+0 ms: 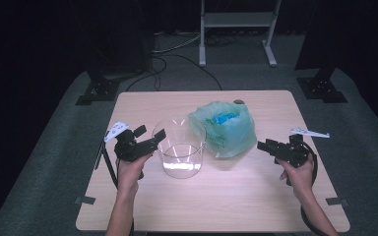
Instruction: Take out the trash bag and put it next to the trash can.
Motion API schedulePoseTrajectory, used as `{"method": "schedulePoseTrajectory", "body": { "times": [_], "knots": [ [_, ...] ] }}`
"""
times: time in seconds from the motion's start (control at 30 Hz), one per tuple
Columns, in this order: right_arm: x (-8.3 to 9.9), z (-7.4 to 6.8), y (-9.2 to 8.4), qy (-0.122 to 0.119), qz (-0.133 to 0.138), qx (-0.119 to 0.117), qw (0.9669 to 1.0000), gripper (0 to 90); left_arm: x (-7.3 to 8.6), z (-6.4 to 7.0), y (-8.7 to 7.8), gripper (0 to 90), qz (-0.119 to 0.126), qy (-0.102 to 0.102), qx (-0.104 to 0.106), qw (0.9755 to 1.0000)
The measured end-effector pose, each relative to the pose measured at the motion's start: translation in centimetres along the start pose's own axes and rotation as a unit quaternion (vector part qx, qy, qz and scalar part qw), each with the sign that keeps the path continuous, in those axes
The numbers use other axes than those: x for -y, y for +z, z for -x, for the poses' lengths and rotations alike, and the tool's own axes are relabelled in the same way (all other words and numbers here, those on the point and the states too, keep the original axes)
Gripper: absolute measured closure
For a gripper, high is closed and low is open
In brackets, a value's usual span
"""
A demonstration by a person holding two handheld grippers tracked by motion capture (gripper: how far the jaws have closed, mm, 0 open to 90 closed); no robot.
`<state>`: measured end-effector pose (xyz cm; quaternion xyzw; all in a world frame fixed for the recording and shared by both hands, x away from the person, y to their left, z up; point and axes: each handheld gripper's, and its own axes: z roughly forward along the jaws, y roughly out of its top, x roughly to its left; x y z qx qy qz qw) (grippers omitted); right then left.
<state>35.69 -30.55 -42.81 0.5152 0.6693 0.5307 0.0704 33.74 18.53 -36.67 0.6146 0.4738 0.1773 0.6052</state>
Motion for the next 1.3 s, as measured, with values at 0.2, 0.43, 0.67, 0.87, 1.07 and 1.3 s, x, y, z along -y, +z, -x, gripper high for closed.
{"method": "schedulePoseTrajectory", "body": {
  "times": [0.2,0.43,0.67,0.87,1.07,1.3],
  "knots": [
    [0.5,0.0,-0.1,-0.001,0.000,0.000,1.0000,44.1,0.0,0.0,0.0,9.7,0.000,0.000,0.000,1.0000],
    [1.0,-0.2,-0.4,-0.005,0.005,0.002,1.0000,43.7,0.0,0.0,0.0,9.7,-0.001,0.000,-0.001,1.0000],
    [1.7,-0.1,-0.8,-0.006,0.007,0.007,0.9999,43.2,0.0,0.0,0.0,9.7,0.001,0.000,0.000,1.0000],
    [2.0,-0.1,-1.1,-0.006,0.011,0.007,0.9999,43.2,0.0,0.0,0.0,9.7,0.000,0.000,0.000,1.0000],
    [2.4,-0.4,-1.6,-0.014,0.020,0.013,0.9996,42.5,0.0,0.1,0.0,9.7,0.000,0.002,0.001,1.0000],
    [3.1,-0.6,-2.0,-0.017,0.029,0.019,0.9993,41.9,-0.1,0.0,-0.1,9.7,0.001,0.004,0.001,1.0000]
  ]
}}
